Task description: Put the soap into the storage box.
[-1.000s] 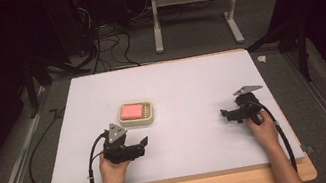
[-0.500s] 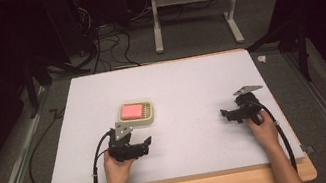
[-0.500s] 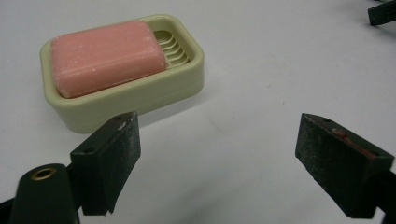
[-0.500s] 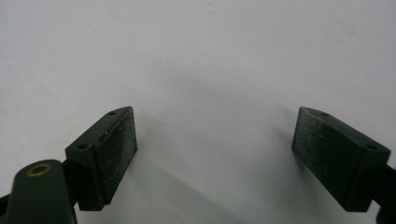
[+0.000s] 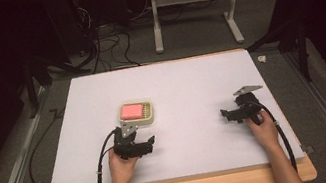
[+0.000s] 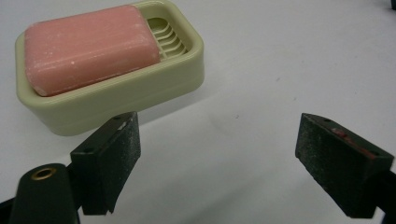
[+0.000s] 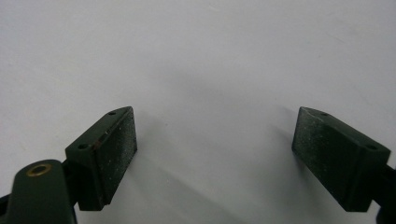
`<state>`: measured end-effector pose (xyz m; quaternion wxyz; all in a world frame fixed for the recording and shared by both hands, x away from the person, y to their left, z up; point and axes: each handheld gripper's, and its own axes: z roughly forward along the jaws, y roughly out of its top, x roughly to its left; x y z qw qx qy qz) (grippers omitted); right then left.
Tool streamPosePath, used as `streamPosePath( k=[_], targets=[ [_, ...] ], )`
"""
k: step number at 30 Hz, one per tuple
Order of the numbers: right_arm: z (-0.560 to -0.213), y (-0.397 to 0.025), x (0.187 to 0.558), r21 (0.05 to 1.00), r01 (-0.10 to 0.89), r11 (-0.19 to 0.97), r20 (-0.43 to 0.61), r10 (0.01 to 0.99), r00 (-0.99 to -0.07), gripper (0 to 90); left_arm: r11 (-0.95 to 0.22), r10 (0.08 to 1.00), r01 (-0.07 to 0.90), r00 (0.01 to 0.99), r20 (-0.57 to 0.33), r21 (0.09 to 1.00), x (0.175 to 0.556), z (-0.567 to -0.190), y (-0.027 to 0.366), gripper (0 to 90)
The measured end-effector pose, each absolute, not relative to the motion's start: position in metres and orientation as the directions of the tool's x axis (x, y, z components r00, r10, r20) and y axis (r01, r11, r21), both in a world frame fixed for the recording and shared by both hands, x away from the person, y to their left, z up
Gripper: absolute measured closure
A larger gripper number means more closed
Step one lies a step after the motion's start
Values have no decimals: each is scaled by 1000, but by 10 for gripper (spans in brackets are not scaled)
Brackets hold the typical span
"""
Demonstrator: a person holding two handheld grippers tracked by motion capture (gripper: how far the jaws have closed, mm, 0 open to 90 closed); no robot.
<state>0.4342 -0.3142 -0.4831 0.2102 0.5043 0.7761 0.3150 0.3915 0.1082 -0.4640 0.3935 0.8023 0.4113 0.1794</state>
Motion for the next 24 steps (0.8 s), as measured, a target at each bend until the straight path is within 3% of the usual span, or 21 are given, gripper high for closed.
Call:
streamPosePath(
  k=[24],
  targets=[
    [-483, -314, 434, 701, 650, 294, -10, 915, -403, 144, -359, 815, 531, 580, -20, 768, 400, -477, 100, 149]
  ],
)
